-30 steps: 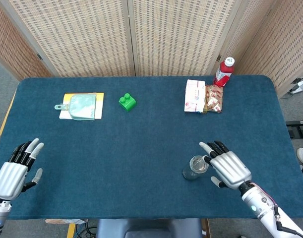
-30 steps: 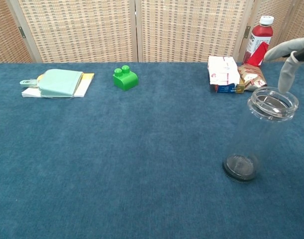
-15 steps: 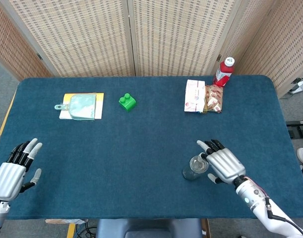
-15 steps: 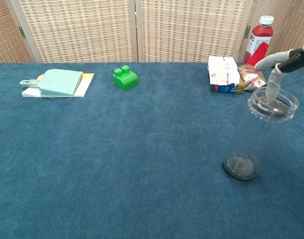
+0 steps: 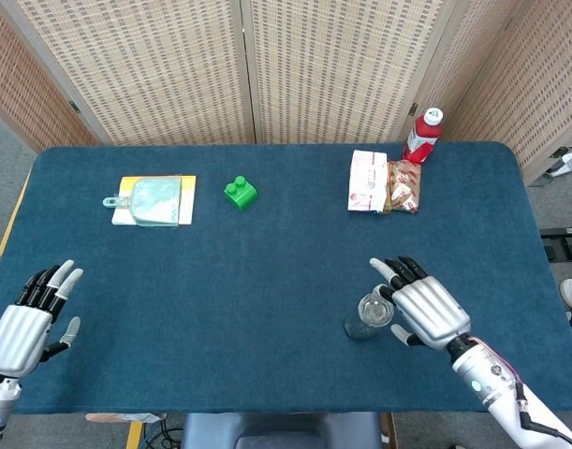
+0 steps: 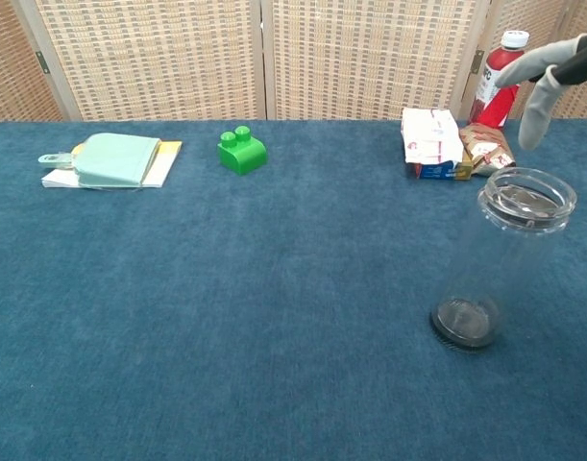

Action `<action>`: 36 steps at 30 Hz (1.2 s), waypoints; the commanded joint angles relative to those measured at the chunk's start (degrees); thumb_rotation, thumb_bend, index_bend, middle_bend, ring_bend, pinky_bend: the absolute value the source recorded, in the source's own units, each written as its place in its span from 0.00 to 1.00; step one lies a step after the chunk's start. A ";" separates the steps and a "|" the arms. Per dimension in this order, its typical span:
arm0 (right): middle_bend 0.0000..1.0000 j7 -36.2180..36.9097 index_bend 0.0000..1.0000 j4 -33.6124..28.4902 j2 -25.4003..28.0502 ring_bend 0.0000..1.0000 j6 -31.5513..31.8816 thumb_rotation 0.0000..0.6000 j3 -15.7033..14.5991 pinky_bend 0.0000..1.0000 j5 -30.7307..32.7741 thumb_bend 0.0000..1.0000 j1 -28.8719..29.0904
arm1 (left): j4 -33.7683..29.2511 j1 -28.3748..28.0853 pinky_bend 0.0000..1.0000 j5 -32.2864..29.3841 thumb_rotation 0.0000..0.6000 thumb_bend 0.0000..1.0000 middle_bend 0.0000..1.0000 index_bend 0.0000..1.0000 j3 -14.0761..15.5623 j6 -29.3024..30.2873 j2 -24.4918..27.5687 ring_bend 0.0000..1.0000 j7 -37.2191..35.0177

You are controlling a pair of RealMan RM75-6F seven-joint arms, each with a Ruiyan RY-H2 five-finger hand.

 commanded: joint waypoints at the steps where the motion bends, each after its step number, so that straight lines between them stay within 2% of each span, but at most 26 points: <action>1: 0.00 3.20 0.34 -0.19 2.20 0.00 1.77 1.00 -0.49 0.00 -4.84 0.32 -2.73 | 0.06 -0.06 0.07 0.03 1.00 0.42 0.00 0.00 0.03 -0.09 -0.12 0.00 0.17; 5: 0.00 5.87 0.34 -0.19 4.22 0.00 4.42 1.00 -1.82 0.00 -10.69 0.32 -6.23 | 0.03 0.01 0.07 0.15 1.00 0.42 0.00 0.00 0.07 0.11 -0.15 0.00 0.20; 8: 0.00 6.96 0.34 0.36 5.04 0.00 8.62 1.00 -3.48 0.00 -15.47 0.31 -10.38 | -0.11 0.05 0.07 0.14 1.00 0.42 0.00 0.00 0.13 0.11 -0.12 0.00 0.42; 12: 0.00 9.20 0.32 7.25 1.62 0.00 16.90 1.00 -5.20 0.00 -21.97 0.30 -16.83 | -0.30 0.00 0.07 -0.54 1.00 0.42 0.00 0.00 0.12 -0.66 -0.22 0.00 1.17; 17: 0.00 13.78 0.22 19.10 -5.09 0.00 27.34 1.00 -6.01 0.00 -26.89 0.30 -23.75 | -0.19 -0.32 0.07 -1.04 1.00 0.42 0.00 0.00 0.09 -1.60 -0.45 0.00 1.50; 21: 0.00 15.70 0.07 28.85 -10.78 0.00 32.48 1.00 -5.85 0.00 -26.12 0.30 -27.94 | -0.07 -0.60 0.07 -1.34 1.00 0.42 0.00 0.00 0.01 -2.19 -0.61 0.00 1.62; 24: 0.00 14.44 0.00 34.92 -14.98 0.00 34.80 1.00 -5.24 0.00 -24.60 0.30 -30.36 | 0.16 -0.92 0.07 -1.51 1.00 0.42 0.00 0.00 0.02 -2.88 -0.89 0.00 1.76; 30: 0.00 15.33 0.00 42.28 -20.38 0.00 36.94 1.00 -3.79 0.00 -21.92 0.30 -33.00 | 0.83 -1.66 0.07 -1.99 1.00 0.42 0.00 0.00 -0.11 -4.24 -1.39 0.00 1.78; 36: 0.00 15.57 0.00 43.31 -20.93 0.00 37.11 1.00 -2.97 0.00 -21.62 0.30 -33.63 | 0.98 -1.95 0.07 -2.24 1.00 0.42 0.00 0.00 -0.17 -4.60 -1.43 0.00 1.45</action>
